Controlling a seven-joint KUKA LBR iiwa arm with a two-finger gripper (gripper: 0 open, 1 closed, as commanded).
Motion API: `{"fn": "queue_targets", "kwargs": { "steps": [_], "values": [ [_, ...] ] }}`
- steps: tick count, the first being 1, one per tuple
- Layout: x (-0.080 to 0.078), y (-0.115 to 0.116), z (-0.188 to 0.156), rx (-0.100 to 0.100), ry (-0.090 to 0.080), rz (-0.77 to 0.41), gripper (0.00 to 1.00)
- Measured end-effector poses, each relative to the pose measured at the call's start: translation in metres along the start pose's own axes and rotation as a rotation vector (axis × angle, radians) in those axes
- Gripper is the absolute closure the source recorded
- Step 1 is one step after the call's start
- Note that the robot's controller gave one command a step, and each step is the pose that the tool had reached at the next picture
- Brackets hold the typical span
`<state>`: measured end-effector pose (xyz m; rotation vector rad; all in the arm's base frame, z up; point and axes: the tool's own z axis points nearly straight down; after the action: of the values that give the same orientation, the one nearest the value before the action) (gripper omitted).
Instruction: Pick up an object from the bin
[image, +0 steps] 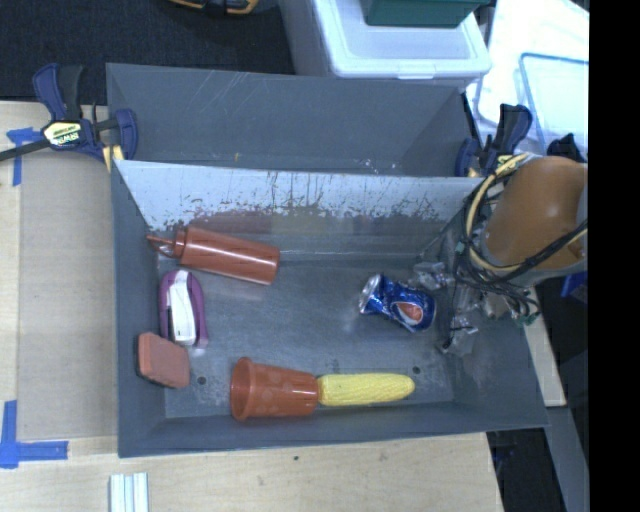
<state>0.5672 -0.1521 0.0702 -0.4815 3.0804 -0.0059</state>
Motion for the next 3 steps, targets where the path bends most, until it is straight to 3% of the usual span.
{"fn": "queue_targets", "kwargs": {
  "steps": [1,2,3],
  "values": [
    [-0.008,0.007,-0.008,0.006,-0.007,0.012,0.0],
    [-0.007,-0.005,-0.012,0.005,-0.005,0.002,0.0],
    [-0.024,0.018,0.001,0.003,-0.008,0.011,0.0]
  ]
}}
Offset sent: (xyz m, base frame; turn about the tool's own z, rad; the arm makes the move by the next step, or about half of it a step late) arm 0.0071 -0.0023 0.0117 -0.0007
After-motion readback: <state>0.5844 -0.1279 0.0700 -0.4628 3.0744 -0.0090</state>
